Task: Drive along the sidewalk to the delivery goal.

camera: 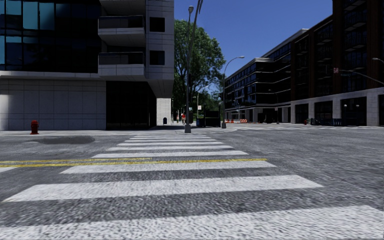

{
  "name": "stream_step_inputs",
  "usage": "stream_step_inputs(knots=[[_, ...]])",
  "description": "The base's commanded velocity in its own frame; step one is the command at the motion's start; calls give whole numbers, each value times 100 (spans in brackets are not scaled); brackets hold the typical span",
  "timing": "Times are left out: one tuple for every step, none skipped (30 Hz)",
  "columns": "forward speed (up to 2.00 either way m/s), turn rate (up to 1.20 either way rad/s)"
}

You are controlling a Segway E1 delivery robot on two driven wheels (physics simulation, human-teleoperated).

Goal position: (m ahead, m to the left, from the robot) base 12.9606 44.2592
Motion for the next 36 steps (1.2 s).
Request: stream_step_inputs(knots=[[200,0],[200,0],[200,0],[200,0],[200,0],[200,0],[200,0],[200,0],[200,0],[200,0],[200,0],[200,0],[200,0],[200,0],[200,0],[200,0],[200,0],[200,0],[200,0],[200,0],[200,0],[200,0],[200,0],[200,0],[200,0],[200,0],[200,0],[200,0],[200,0],[200,0],[200,0],[200,0],[200,0],[200,0],[200,0],[200,0]])
